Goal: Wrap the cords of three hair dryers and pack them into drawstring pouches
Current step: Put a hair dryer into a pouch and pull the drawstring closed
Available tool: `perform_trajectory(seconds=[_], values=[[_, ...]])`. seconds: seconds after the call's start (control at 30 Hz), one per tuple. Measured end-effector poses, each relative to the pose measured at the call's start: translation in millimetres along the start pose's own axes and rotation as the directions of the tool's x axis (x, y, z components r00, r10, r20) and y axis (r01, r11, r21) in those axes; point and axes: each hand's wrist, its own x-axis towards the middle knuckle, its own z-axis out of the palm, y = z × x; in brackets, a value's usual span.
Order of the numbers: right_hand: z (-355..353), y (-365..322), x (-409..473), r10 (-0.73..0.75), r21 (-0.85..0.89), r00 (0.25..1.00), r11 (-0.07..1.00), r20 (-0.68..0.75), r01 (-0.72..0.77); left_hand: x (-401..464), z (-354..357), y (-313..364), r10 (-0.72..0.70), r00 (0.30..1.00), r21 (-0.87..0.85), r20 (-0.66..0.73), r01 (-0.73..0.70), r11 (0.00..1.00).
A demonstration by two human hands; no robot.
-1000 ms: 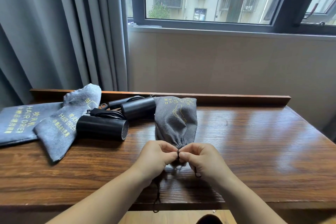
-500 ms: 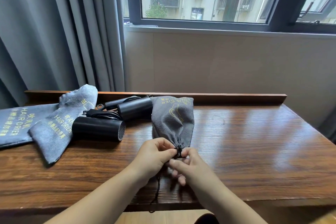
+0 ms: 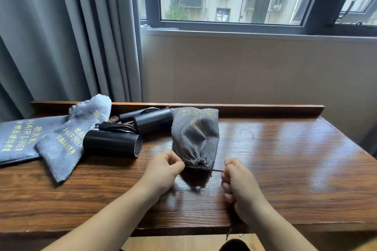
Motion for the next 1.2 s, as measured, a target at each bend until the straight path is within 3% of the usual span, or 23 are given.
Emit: perform_trajectory(seconds=[0.33,0.5,0.77,0.87,1.03,1.1,1.2], values=[[-23,1,12,-0.156,-0.132,0.987,0.978,0.031,0.159,4,-3,-3,-0.059,0.998,-0.095,-0.01,0.058,0.994],[-35,-4,13,-0.339,-0.555,0.932,0.754,0.131,0.352,5,-3,-3,-0.073,0.997,-0.215,-0.039,0.063,0.975],[-41,-6,15,-0.371,-0.504,0.923,0.781,0.102,0.369,1,-1,-5,0.014,0.997,-0.209,-0.072,-0.029,0.978],[-39,-7,10,-0.392,-0.518,0.912,0.76,0.118,0.393,-1,-1,0,0.136,0.987,-0.218,-0.087,-0.152,0.964],[-36,-12,-7,-0.486,-0.656,0.825,0.527,0.288,0.54,-12,0,17,0.519,0.852,-0.225,0.065,-0.494,0.84],[-35,-16,-14,-0.507,-0.709,0.777,0.384,0.373,0.591,-14,5,26,0.572,0.812,-0.261,0.115,-0.531,0.806],[-33,-28,-22,-0.513,-0.741,0.698,0.165,0.5,0.651,-9,11,34,0.572,0.805,-0.238,0.158,-0.531,0.813]])
